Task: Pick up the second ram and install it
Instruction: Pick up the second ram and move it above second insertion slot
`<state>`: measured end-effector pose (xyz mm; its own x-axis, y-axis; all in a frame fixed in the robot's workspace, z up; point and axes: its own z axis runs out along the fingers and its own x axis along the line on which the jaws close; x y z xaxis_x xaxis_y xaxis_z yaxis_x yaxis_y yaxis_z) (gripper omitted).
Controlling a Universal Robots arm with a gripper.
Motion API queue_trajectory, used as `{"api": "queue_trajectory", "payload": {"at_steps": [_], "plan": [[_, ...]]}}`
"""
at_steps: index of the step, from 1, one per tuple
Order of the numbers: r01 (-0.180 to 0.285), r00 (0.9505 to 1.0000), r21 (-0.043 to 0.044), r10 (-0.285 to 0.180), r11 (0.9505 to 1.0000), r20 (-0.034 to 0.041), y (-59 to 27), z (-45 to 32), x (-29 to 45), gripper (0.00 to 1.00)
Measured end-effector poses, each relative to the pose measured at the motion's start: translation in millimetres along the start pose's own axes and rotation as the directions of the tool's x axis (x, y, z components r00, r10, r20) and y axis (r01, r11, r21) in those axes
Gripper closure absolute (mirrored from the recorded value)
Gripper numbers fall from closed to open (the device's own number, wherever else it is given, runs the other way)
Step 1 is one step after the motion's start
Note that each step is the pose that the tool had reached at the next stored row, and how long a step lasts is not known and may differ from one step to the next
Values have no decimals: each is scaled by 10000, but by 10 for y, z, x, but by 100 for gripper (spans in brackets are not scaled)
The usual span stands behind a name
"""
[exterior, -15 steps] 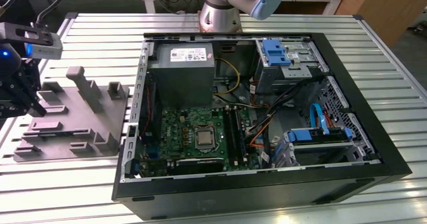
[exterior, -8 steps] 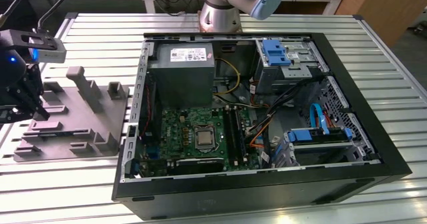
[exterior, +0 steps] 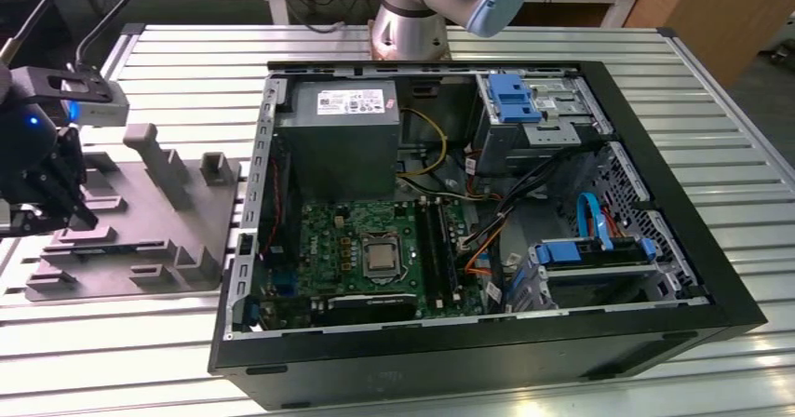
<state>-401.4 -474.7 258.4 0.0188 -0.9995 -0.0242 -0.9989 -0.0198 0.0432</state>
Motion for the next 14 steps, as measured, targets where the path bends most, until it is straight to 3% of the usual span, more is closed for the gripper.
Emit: {"api": "queue_trajectory", "payload": {"at_steps": [7,14], "plan": [[-331,9995,7,331,9995,14,-3,90,2,90],[-459,9989,11,459,9989,21,-4,105,2,90]]}}
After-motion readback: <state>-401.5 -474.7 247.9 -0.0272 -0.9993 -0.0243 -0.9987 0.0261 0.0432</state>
